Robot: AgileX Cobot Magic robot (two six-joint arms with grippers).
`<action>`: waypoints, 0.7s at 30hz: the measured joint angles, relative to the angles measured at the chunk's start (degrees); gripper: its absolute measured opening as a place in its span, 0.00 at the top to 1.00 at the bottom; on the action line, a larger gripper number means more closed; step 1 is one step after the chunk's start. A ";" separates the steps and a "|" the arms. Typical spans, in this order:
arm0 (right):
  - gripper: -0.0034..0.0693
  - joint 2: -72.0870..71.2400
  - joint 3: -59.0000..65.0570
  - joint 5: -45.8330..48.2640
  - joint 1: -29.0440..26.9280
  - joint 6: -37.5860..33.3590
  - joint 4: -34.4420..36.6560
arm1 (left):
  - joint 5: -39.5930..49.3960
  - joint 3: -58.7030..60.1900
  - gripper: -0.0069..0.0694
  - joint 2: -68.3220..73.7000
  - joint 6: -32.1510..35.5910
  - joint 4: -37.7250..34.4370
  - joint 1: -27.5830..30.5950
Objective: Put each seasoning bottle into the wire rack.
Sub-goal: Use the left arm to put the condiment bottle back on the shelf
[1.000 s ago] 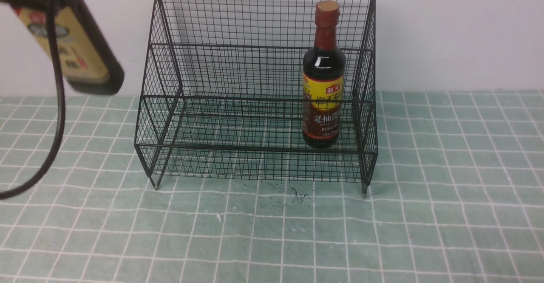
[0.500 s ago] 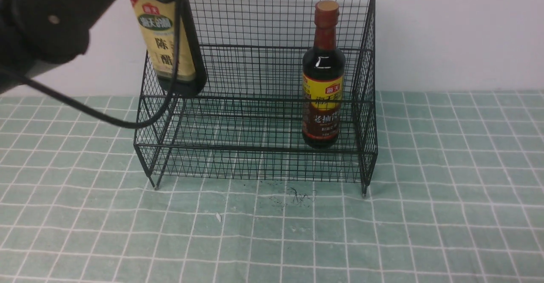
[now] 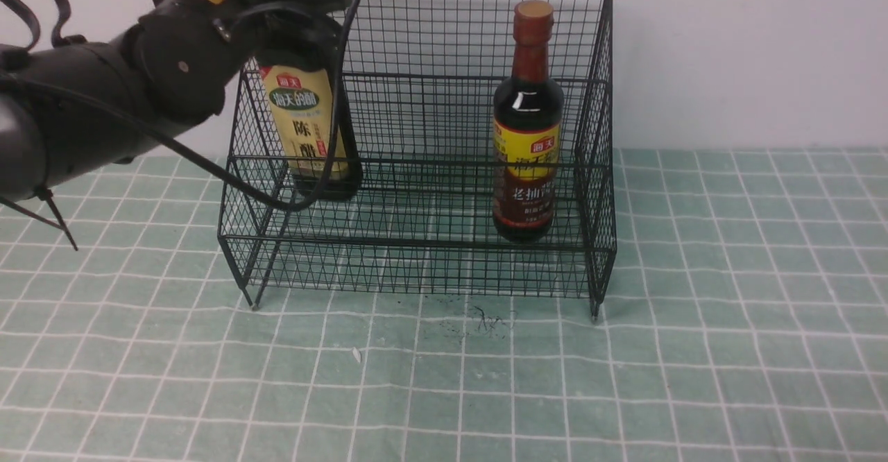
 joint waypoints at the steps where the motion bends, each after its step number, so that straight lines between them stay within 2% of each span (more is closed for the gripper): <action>1: 0.97 0.00 0.00 0.00 0.00 0.00 0.00 | 0.00 0.00 0.51 0.19 0.46 -0.06 0.00; 8: 0.97 0.00 0.00 0.00 0.00 0.00 0.00 | 0.37 0.00 0.51 2.30 4.09 -0.26 0.00; 17: 0.97 0.00 0.00 0.00 0.00 -0.06 0.00 | 3.25 0.00 0.50 3.11 4.62 -3.53 0.00; 21: 0.97 0.00 0.00 0.00 0.00 -0.06 0.00 | 2.52 -0.61 0.41 2.91 5.69 -4.11 0.00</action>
